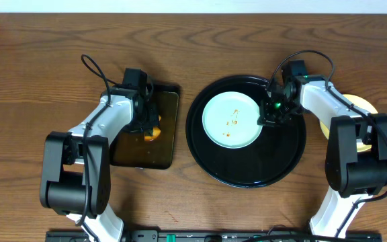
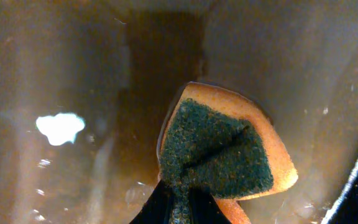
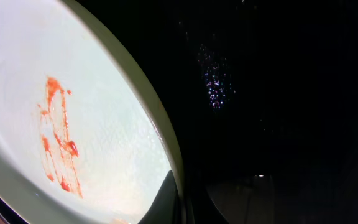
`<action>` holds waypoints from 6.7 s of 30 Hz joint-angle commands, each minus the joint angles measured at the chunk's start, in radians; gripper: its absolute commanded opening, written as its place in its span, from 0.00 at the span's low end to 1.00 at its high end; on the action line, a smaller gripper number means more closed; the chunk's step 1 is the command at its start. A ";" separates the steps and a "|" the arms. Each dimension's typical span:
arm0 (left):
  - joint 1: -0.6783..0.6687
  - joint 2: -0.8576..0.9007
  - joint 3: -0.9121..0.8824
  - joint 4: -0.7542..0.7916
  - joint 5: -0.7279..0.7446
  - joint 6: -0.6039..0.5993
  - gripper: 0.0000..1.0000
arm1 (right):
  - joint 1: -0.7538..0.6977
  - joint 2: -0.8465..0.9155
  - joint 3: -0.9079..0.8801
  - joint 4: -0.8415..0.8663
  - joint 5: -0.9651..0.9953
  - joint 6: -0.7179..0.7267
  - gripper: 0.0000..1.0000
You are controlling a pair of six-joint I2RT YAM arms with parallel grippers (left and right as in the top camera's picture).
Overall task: Clean dirty plates on tray and stack at the side
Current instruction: 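Dip and rub the sponge in the water tray with left gripper, then scrub the pale green plate with the sponge in left gripper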
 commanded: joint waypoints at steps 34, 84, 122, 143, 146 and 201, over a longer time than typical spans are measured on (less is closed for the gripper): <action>-0.053 -0.047 -0.032 0.017 0.087 0.007 0.08 | 0.011 0.011 -0.012 -0.019 0.082 -0.023 0.01; -0.192 -0.440 -0.007 0.163 -0.248 -0.012 0.07 | 0.011 0.011 -0.012 -0.023 0.082 -0.024 0.01; -0.192 -0.755 -0.007 0.163 -0.297 -0.002 0.07 | 0.011 0.011 -0.012 -0.023 0.082 -0.023 0.01; -0.192 -0.716 -0.007 0.163 -0.296 -0.006 0.08 | 0.011 0.011 -0.012 -0.022 0.082 -0.023 0.01; -0.192 -0.662 -0.007 0.155 -0.296 -0.021 0.07 | 0.013 0.011 -0.012 -0.023 0.082 -0.023 0.01; -0.406 -0.199 0.174 0.169 0.113 -0.104 0.07 | 0.050 0.011 -0.012 -0.016 0.081 -0.037 0.01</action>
